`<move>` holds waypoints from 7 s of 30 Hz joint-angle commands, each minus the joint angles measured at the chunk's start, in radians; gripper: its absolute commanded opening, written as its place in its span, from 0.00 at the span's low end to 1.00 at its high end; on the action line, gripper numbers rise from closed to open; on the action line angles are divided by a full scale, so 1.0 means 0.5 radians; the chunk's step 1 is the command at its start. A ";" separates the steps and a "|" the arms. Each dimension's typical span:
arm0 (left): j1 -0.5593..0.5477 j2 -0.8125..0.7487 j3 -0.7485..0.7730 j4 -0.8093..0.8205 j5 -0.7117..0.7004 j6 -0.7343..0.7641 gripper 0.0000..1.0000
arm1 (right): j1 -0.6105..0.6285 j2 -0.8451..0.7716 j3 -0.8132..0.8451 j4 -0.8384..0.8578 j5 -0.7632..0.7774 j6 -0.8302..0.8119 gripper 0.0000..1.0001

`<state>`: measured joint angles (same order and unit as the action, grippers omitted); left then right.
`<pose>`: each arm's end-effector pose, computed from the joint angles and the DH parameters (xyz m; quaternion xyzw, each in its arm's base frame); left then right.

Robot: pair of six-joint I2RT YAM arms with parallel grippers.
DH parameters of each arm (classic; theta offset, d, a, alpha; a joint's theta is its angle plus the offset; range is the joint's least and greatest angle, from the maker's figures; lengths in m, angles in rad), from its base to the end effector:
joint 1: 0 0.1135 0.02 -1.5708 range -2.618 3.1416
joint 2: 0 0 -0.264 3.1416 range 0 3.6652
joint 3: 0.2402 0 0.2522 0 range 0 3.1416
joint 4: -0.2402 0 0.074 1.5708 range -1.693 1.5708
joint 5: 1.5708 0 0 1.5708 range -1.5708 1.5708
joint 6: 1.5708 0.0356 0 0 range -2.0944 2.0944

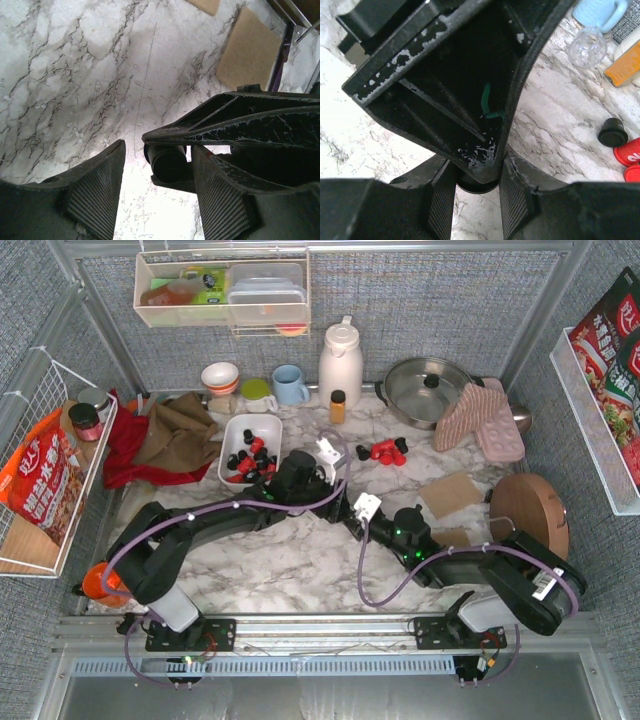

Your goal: Mix the coffee capsules in the storage basket

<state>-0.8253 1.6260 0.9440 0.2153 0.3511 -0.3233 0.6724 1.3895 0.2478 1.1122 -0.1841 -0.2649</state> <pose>0.2342 -0.2717 0.2209 0.2970 0.7893 -0.4054 0.3527 0.1820 0.1532 0.1722 -0.3798 0.6085 0.2049 0.6660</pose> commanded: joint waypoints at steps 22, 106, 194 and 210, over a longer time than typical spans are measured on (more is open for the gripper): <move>0.135 -0.211 0.100 -0.196 -1.491 -0.051 0.10 | -0.045 -0.216 0.272 -0.474 0.887 0.467 0.86; 0.297 0.021 -1.220 2.917 0.147 0.859 0.99 | -0.256 -0.311 0.874 -1.599 -0.052 1.042 0.16; 0.976 0.213 0.246 0.271 -0.542 0.101 0.99 | -0.737 1.785 3.292 -3.048 0.182 0.405 0.71; 0.951 -0.043 0.123 -0.108 -0.676 -0.023 0.99 | -0.734 1.722 3.041 -2.955 0.192 0.478 0.54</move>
<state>-0.3511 1.6028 0.9863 0.2489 0.0761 -0.3298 0.3023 2.2871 1.8141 -0.4133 -0.1036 -0.0376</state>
